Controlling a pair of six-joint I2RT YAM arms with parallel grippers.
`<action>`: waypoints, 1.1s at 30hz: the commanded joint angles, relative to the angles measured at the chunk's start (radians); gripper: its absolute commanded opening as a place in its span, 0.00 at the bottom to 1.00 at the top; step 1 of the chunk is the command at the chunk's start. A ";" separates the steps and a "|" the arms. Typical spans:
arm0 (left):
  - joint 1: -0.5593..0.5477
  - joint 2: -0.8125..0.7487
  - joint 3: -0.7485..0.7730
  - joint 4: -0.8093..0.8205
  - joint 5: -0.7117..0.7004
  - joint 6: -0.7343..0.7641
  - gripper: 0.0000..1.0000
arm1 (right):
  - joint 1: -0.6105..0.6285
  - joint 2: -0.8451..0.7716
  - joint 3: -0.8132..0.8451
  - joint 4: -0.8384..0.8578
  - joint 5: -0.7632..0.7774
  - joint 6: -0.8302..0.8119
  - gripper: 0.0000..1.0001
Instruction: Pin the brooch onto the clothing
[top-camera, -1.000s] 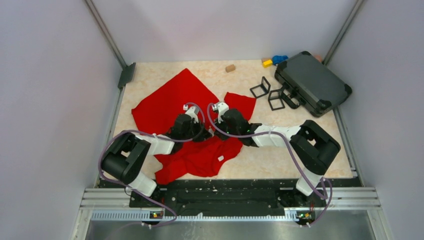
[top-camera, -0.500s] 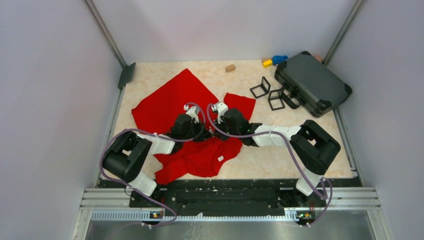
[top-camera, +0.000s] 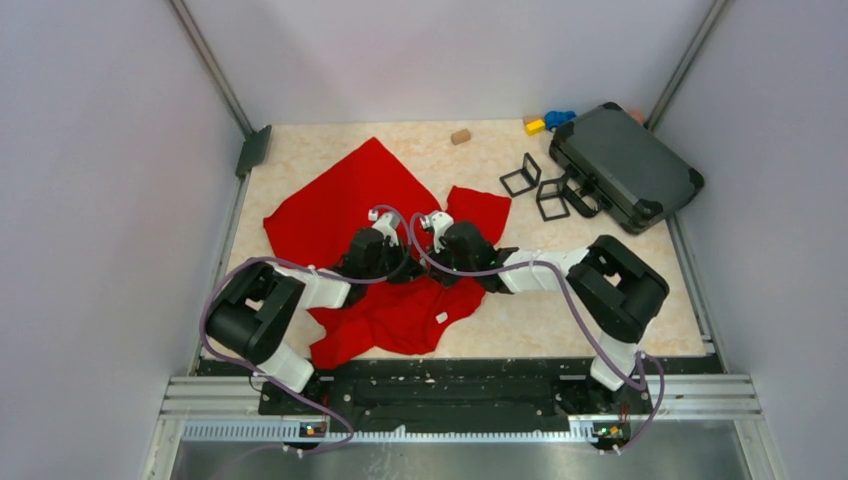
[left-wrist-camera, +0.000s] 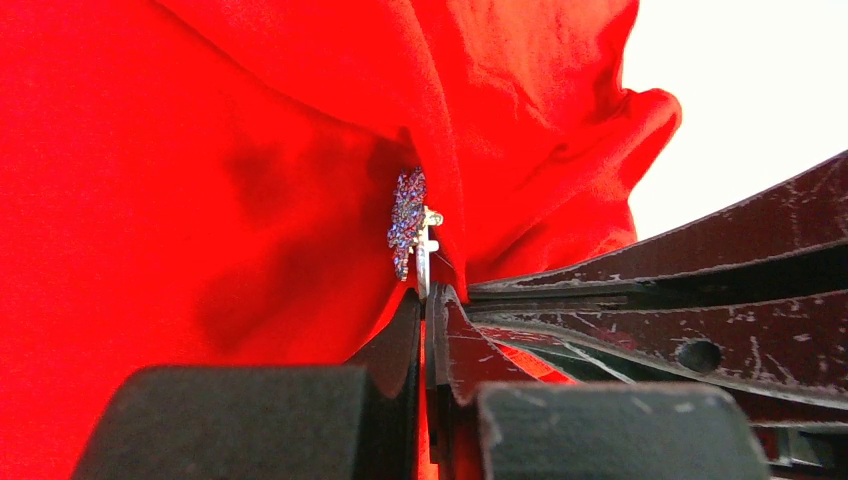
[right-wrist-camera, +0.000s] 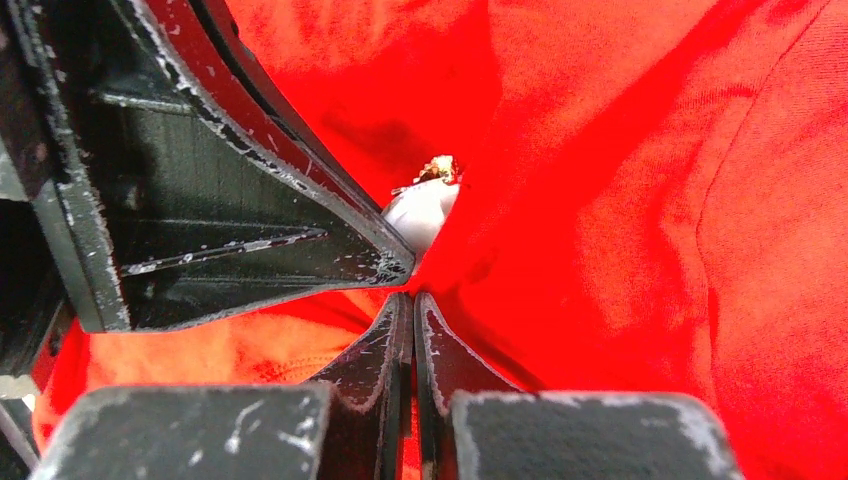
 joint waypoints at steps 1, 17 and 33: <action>-0.004 0.009 -0.010 0.077 0.019 -0.007 0.00 | -0.004 0.026 0.033 -0.009 0.006 0.001 0.00; -0.003 0.012 -0.059 0.199 0.065 -0.042 0.00 | -0.004 0.058 0.022 -0.001 0.029 0.017 0.00; 0.040 -0.014 -0.095 0.210 0.160 0.041 0.00 | -0.016 -0.136 -0.016 -0.062 0.067 -0.034 0.27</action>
